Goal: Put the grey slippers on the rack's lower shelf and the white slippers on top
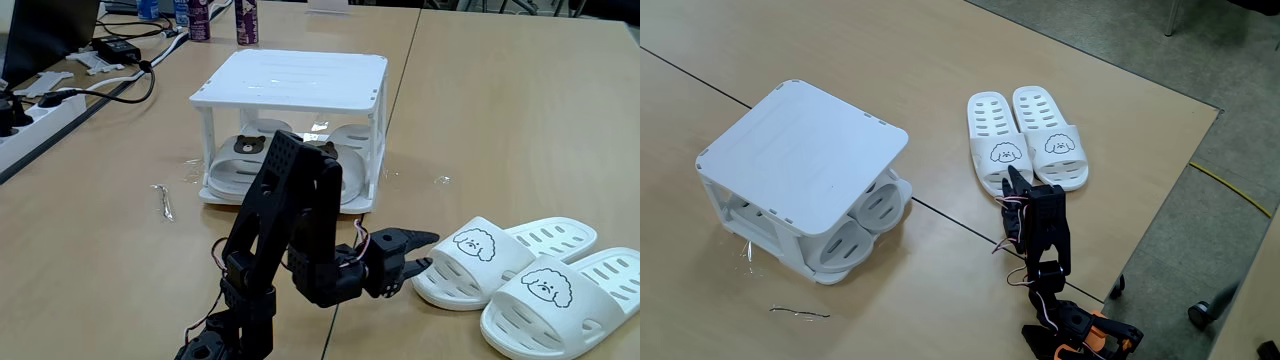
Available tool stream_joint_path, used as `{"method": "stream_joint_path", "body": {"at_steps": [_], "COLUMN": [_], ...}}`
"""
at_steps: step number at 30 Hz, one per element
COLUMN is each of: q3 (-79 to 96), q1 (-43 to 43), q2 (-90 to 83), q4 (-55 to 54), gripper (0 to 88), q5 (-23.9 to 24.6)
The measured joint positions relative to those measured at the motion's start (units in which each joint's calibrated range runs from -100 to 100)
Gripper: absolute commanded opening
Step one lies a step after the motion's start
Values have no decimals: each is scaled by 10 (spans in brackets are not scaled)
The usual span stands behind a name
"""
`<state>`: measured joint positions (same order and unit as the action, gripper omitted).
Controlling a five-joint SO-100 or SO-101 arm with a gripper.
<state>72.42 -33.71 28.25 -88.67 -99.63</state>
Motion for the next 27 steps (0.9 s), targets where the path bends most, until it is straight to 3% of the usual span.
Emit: {"method": "stream_joint_path", "body": {"at_steps": [5,14,27], "q3": [-80,-91,-347], "q1": [1,1,1], "q2": [39,46,138], "q4": [0,3,144], "gripper": [283,289,288], "q5": [0,0,0]}}
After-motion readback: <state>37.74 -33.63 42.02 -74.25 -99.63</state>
